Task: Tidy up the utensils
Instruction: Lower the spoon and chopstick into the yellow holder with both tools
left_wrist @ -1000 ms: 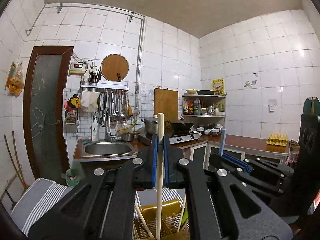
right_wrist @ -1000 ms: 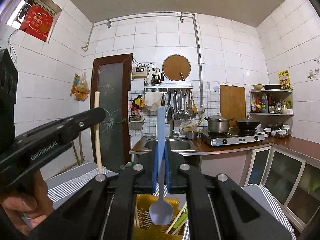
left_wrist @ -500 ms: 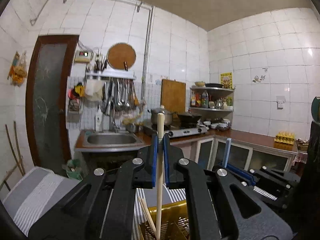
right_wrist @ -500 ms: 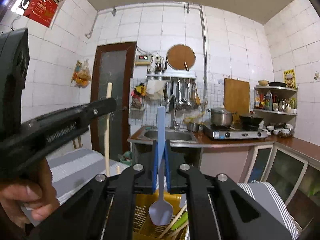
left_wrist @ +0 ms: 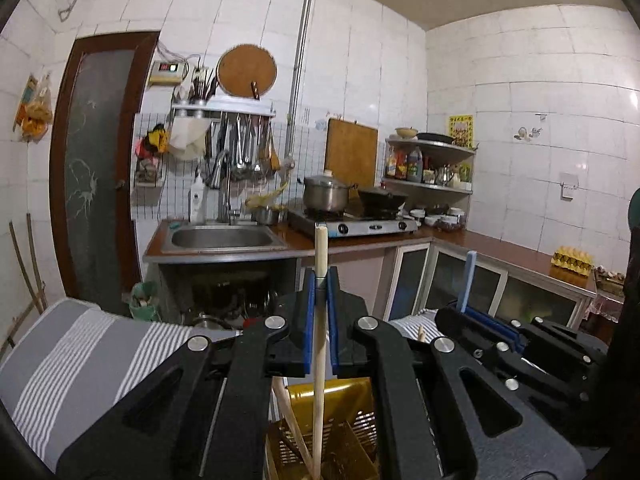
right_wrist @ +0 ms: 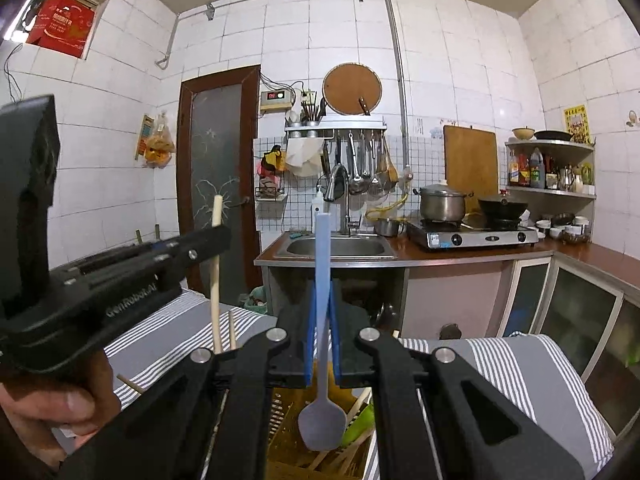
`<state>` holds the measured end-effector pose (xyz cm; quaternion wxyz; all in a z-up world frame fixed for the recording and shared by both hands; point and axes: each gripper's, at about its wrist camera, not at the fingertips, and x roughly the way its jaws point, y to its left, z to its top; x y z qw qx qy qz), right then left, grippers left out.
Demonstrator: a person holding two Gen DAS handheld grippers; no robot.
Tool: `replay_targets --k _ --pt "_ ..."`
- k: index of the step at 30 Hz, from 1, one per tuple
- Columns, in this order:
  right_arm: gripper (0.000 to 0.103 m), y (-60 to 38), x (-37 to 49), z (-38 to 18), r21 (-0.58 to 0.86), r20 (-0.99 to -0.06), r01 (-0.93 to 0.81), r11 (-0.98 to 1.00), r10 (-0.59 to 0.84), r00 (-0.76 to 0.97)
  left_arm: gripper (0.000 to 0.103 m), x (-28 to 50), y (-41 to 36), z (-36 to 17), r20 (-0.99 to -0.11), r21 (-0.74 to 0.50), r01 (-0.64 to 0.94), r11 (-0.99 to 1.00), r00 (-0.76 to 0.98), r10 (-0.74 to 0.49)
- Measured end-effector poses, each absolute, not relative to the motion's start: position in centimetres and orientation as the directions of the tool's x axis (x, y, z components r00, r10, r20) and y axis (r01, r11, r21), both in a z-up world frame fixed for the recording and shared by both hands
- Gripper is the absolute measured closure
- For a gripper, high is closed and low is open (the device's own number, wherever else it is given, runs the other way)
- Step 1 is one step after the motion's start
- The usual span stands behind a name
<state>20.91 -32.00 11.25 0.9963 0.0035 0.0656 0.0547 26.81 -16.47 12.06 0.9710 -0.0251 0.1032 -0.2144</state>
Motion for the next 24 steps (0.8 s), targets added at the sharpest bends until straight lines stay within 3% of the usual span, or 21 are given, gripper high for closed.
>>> replay_targets --k 7,24 --pt "0.097 -32.3 21.8 10.4 0.031 -0.17 -0.097 0.995 0.1 0.98 0.099 28.1 -16.6 10.9 -0.264 -0.096 0.383 0.919 0.88 -0.394" --pt "0.097 -32.9 22.8 9.8 0.047 -0.221 -0.059 0.997 0.068 0.973 0.098 28.4 -17.9 8.6 -0.305 -0.042 0.365 0.93 0.882 -0.36"
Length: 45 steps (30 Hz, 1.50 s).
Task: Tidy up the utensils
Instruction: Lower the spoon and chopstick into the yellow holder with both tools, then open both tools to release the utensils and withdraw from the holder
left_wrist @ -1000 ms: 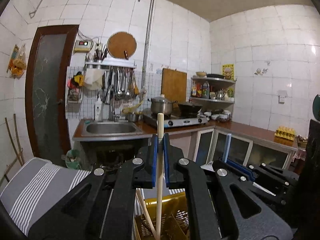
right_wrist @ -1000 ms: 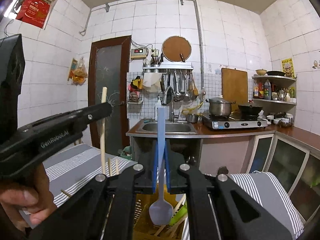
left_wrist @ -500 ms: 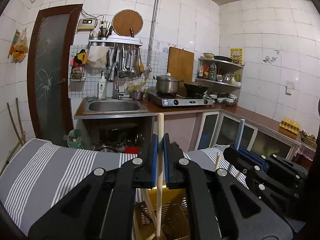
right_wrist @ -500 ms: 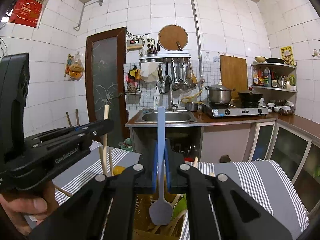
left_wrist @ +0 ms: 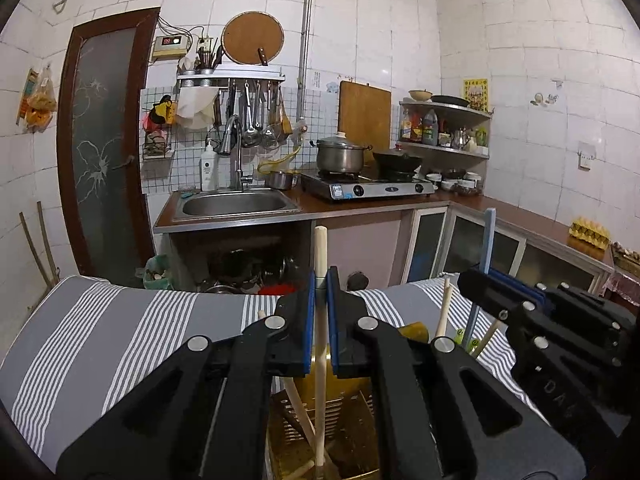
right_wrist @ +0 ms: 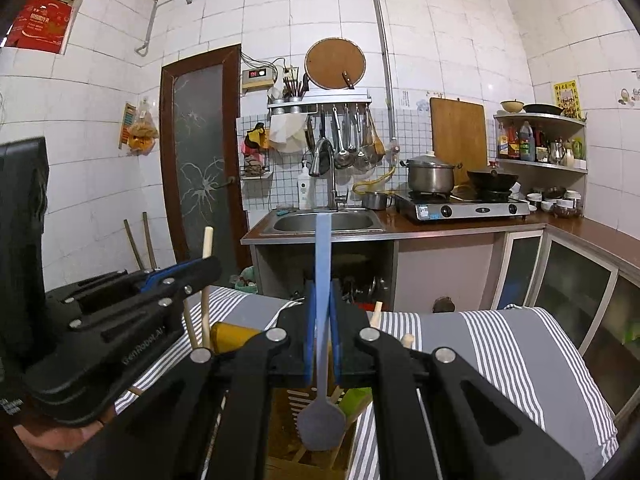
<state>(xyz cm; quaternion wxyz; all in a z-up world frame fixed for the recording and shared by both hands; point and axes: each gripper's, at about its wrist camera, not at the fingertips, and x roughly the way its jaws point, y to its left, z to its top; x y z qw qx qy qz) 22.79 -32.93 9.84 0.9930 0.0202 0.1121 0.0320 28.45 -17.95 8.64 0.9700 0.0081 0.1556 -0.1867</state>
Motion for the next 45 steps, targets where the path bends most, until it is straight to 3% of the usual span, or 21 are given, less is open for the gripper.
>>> replay_targets --k 19,22,23,25,29,30,31,34,36,39,45 --pt "0.095 -33.3 22.8 9.7 0.072 -0.229 -0.057 0.996 0.072 0.971 0.098 28.7 -17.8 8.8 -0.308 -0.055 0.36 0.931 0.881 -0.359" --pt "0.092 -33.6 22.5 9.9 0.079 -0.222 -0.044 0.996 0.061 0.973 0.068 28.2 -17.5 9.3 -0.291 -0.053 0.347 0.936 0.891 -0.347" --pt "0.079 -33.7 22.4 10.0 0.082 -0.219 -0.041 0.996 0.058 0.974 0.059 28.1 -17.5 9.4 -0.288 -0.055 0.344 0.938 0.894 -0.344" --pt "0.066 -33.9 22.0 10.3 0.088 -0.204 -0.033 0.996 0.05 0.978 0.059 27.9 -17.4 9.5 -0.283 -0.054 0.335 0.941 0.899 -0.336" --pt "0.062 -34.2 20.8 11.3 0.084 -0.171 -0.019 0.996 0.033 0.985 0.054 27.4 -17.4 10.3 -0.265 -0.038 0.333 0.942 0.906 -0.331" --pt "0.056 -34.3 20.2 11.9 0.076 -0.155 0.002 0.997 0.01 0.988 0.049 27.3 -17.4 10.5 -0.26 -0.032 0.338 0.941 0.906 -0.334" --pt "0.043 -34.4 19.7 12.4 0.066 -0.139 0.019 0.998 -0.01 0.99 0.047 26.9 -17.3 11.0 -0.244 -0.022 0.33 0.944 0.913 -0.325" --pt "0.025 -35.1 17.2 14.3 0.052 -0.072 0.08 0.995 -0.076 0.994 0.026 25.2 -16.4 12.3 -0.199 -0.023 0.299 0.954 0.934 -0.297" --pt "0.019 -35.7 15.2 15.3 0.076 -0.039 0.101 0.992 -0.098 0.994 0.005 23.5 -15.1 13.3 -0.164 -0.027 0.277 0.961 0.947 -0.277" --pt "0.01 -36.4 12.0 14.9 0.127 -0.013 0.109 0.986 -0.108 0.994 0.005 20.9 -13.3 13.4 -0.128 -0.033 0.222 0.974 0.966 -0.225" --pt "0.01 -35.0 6.4 8.1 0.089 -0.102 0.107 0.99 -0.097 0.99 0.005 15.2 -9.8 9.3 -0.148 0.025 0.168 0.985 0.975 -0.163"
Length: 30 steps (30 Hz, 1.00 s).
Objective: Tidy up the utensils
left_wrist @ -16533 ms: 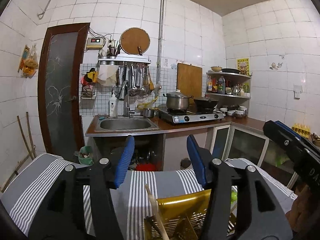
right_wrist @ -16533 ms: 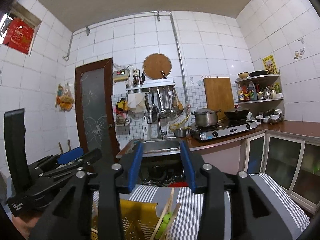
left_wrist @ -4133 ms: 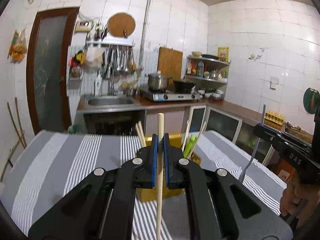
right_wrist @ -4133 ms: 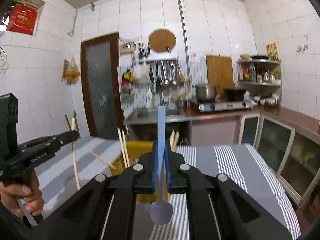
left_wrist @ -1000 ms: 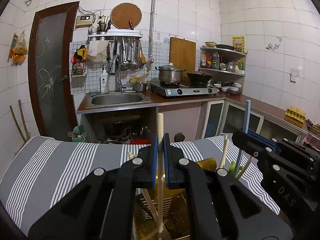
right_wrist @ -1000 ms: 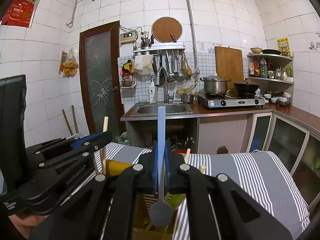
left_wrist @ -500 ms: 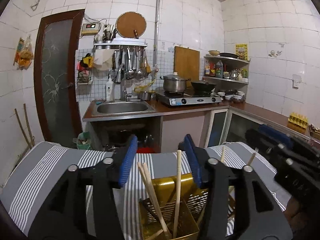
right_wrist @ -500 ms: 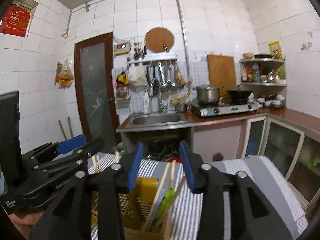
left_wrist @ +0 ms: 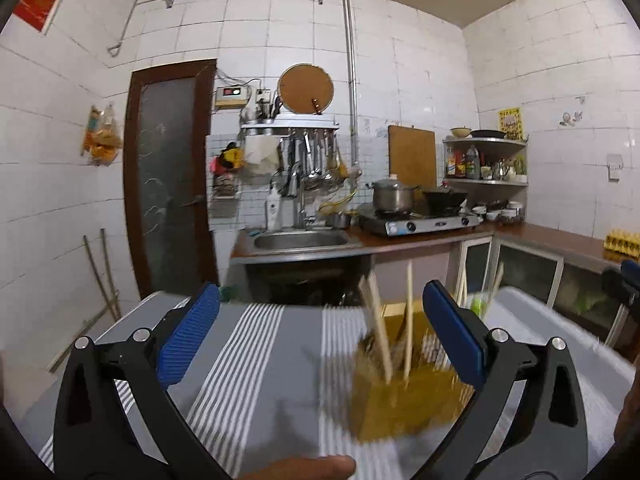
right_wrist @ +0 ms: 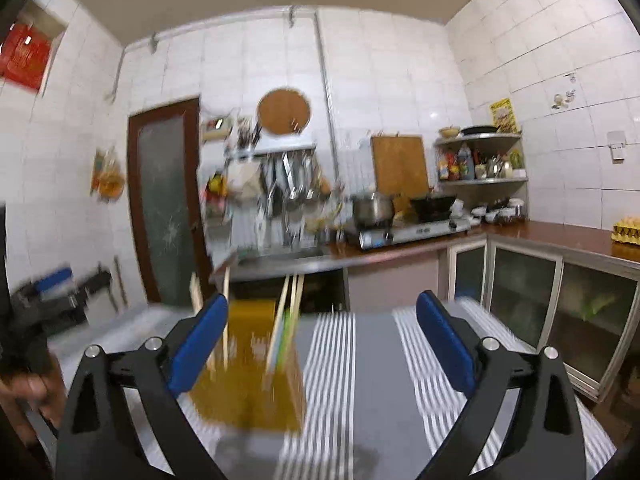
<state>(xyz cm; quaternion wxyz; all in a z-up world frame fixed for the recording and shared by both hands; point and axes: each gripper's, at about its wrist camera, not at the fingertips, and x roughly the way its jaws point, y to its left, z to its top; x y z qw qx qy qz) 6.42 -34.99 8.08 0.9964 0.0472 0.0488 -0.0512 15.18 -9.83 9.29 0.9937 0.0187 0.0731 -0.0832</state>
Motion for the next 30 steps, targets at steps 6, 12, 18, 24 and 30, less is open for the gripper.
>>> replay_targets --k 6,12,18,24,30 --pt "0.01 -31.1 2.6 1.4 -0.04 -0.165 0.129 0.991 -0.134 0.977 0.005 10.3 -5.0 2.7 -0.224 0.017 0.106 0.994 0.97 -0.099" --pt "0.01 -30.3 -0.9 -0.7 -0.035 -0.137 0.118 0.992 -0.122 0.983 0.005 6.7 -3.3 -1.0 -0.231 0.011 0.058 0.998 0.972 -0.054" --pt "0.006 -30.8 -1.9 -1.4 -0.008 -0.1 0.131 0.991 -0.131 0.986 0.005 5.6 -4.2 -1.1 -0.168 0.051 0.04 0.998 0.985 -0.031" --pt "0.005 -30.9 -1.4 -1.9 -0.009 -0.145 0.106 0.994 -0.107 0.984 0.005 6.2 -3.7 -1.7 -0.221 0.025 -0.006 1.0 0.975 0.011" --pt "0.005 -32.1 -2.6 -1.9 0.055 -0.103 0.146 0.988 -0.14 0.985 0.005 5.5 -4.8 -1.6 -0.178 0.098 0.001 0.995 0.984 0.017"
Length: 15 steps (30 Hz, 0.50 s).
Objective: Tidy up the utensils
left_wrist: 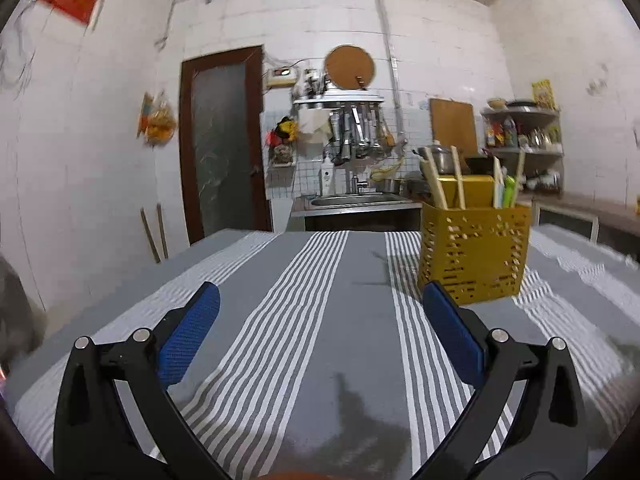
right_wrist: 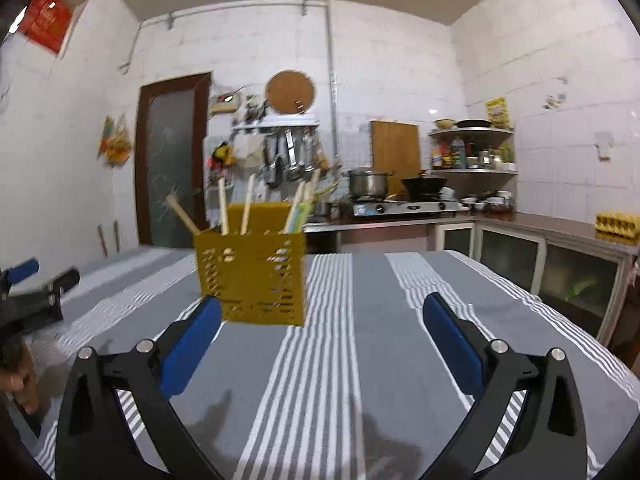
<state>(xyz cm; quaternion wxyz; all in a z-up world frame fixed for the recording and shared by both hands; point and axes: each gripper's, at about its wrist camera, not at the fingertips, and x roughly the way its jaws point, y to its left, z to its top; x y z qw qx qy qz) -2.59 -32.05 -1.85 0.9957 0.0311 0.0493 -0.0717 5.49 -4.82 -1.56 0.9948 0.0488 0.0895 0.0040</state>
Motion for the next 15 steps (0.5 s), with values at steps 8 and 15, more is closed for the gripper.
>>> replay_targets --k 8,15 --pt "0.005 -32.58 -2.72 -1.88 0.098 -0.099 0.182 0.978 -0.172 0.98 0.005 5.65 -4.85 -1.52 -0.18 0.11 0.051 0.993 0.983 -0.03" --pt "0.005 -32.11 -2.41 -1.77 0.073 -0.095 0.186 0.98 -0.179 0.979 0.005 5.52 -5.01 -1.53 -0.175 0.113 0.056 0.992 0.984 -0.036"
